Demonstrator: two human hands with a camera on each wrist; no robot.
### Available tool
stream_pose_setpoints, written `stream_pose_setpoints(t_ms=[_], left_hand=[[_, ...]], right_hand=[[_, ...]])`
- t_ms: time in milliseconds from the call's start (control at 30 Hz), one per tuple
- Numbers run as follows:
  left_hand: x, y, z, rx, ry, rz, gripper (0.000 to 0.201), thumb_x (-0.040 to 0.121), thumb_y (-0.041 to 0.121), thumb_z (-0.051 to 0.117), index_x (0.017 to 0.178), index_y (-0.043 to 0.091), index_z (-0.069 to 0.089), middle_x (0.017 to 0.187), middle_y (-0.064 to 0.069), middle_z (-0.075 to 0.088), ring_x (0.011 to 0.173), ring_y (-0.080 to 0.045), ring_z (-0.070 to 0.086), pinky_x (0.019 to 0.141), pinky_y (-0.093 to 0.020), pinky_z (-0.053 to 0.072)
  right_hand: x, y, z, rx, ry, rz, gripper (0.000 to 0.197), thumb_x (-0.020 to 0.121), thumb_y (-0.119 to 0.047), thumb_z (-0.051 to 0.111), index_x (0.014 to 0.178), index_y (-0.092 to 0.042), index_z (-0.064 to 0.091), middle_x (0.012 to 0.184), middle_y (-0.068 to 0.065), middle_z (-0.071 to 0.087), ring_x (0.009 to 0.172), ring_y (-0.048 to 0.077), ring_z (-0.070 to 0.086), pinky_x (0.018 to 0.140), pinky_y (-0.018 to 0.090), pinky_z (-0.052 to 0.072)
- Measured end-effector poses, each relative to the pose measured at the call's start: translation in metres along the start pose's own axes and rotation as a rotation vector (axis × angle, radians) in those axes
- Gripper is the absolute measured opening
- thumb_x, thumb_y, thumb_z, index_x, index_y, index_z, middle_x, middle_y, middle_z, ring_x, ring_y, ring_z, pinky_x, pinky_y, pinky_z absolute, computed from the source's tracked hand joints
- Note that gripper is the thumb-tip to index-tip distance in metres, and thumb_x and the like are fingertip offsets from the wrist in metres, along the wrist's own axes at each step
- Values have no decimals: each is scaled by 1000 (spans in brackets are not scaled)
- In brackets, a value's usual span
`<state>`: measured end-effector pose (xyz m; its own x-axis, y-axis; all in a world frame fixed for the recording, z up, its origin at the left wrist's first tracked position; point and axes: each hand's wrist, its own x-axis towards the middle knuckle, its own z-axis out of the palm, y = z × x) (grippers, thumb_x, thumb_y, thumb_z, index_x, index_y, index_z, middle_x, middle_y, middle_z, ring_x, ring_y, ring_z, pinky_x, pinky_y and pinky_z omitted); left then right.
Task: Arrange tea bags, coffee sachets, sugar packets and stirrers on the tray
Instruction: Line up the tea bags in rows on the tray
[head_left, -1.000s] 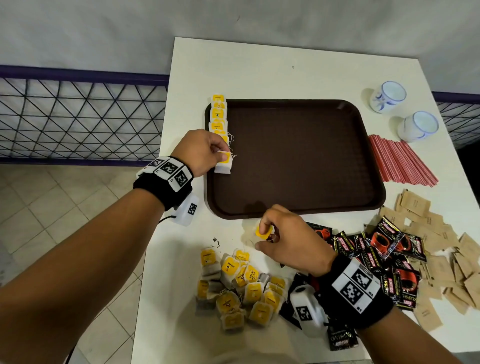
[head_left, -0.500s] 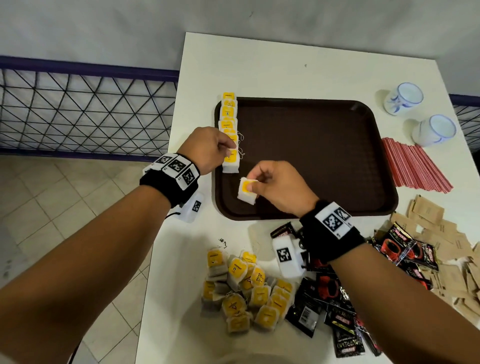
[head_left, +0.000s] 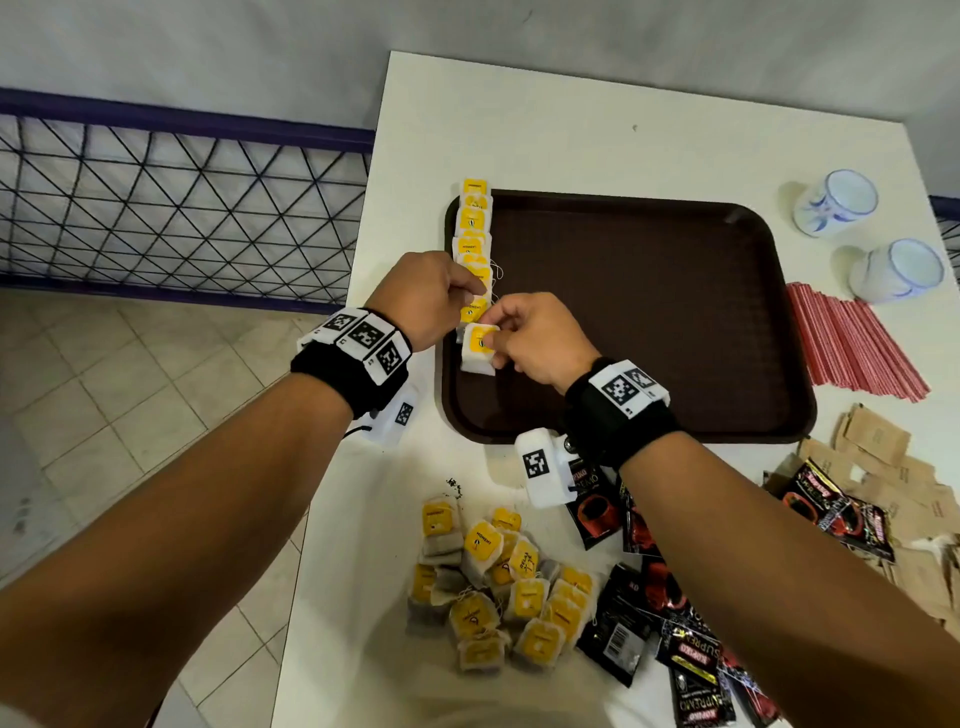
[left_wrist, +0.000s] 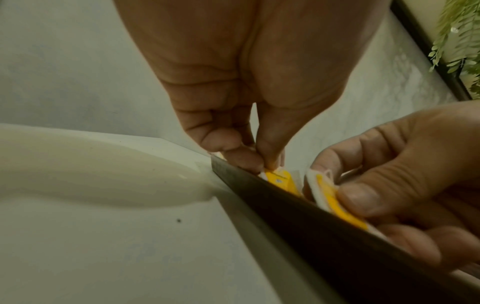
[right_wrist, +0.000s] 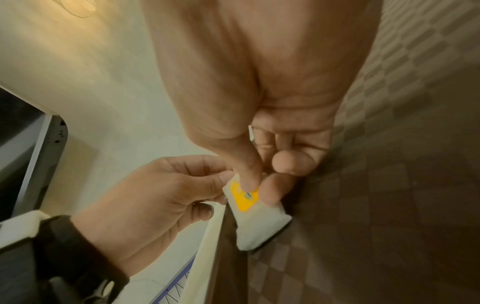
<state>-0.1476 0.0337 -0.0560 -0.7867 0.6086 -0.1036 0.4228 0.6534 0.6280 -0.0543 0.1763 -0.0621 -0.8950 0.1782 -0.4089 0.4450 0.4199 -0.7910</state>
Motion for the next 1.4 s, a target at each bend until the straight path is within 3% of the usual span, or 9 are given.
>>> stream_pose_setpoints(t_ms=[100, 333, 567, 667, 800, 900, 1033, 1167, 1400], left_hand=[[0, 1, -1, -18, 12, -15, 21, 91, 14, 63, 107, 20, 74, 111, -4, 68, 100, -19, 63, 84, -22, 44], [-1, 2, -1, -55, 22, -31, 18, 90, 14, 64, 103, 20, 75, 105, -3, 68, 95, -16, 63, 84, -25, 48], [-15, 4, -7, -28, 59, -49, 16, 88, 25, 67, 103, 23, 71, 90, 3, 61, 79, -13, 57, 75, -22, 41], [-38, 6, -16, -37, 75, -63, 10, 86, 31, 68, 92, 23, 70, 85, 5, 65, 74, -11, 57, 70, -25, 45], [-85, 3, -16, 16, -113, -174, 17, 84, 41, 71, 80, 25, 67, 75, 12, 65, 71, -4, 59, 60, -20, 40], [-119, 0, -4, 13, -287, -264, 19, 78, 43, 76, 78, 26, 69, 76, 12, 67, 76, -5, 62, 67, -22, 46], [-143, 7, 9, 39, -398, -257, 21, 73, 46, 79, 81, 28, 73, 75, 18, 65, 77, -1, 61, 74, -23, 49], [-153, 12, 10, 83, -431, -239, 23, 71, 48, 79, 80, 28, 74, 74, 19, 63, 80, -3, 62, 75, -25, 51], [-163, 23, 9, 181, -499, -238, 33, 66, 46, 81, 94, 33, 69, 81, 18, 57, 85, -9, 58, 68, -25, 42]], right_hand=[[3, -2, 0, 47, 26, 31, 8, 88, -4, 70, 87, -11, 66, 65, 8, 68, 50, 12, 65, 43, 16, 43], [9, -4, 8, 77, 78, 88, 14, 87, -6, 70, 85, -12, 58, 66, 10, 68, 51, 19, 66, 45, 26, 48], [-6, -11, 4, 24, 134, 100, 21, 84, -18, 75, 88, -13, 56, 64, 1, 65, 47, 12, 64, 40, 20, 42], [-40, -14, -7, -76, 80, 20, 22, 83, -28, 78, 85, -13, 63, 55, -5, 62, 45, 9, 61, 48, 18, 46], [-100, 0, -9, -178, -200, 29, 23, 82, -35, 79, 79, -15, 68, 65, 9, 71, 49, 17, 66, 53, 27, 49], [-128, 15, 4, -272, -338, 98, 28, 81, -42, 78, 79, -16, 67, 68, 8, 72, 54, 19, 69, 47, 26, 47], [-143, 27, 21, -351, -339, 128, 39, 72, -54, 81, 75, -18, 68, 62, -4, 68, 53, 3, 60, 58, 32, 53], [-151, 28, 33, -422, -292, 108, 44, 65, -60, 80, 75, -21, 65, 76, -6, 66, 71, 11, 63, 66, 38, 54], [-155, 29, 37, -412, -297, 31, 23, 76, -39, 80, 79, -22, 65, 76, -8, 66, 73, 8, 61, 68, 35, 54]])
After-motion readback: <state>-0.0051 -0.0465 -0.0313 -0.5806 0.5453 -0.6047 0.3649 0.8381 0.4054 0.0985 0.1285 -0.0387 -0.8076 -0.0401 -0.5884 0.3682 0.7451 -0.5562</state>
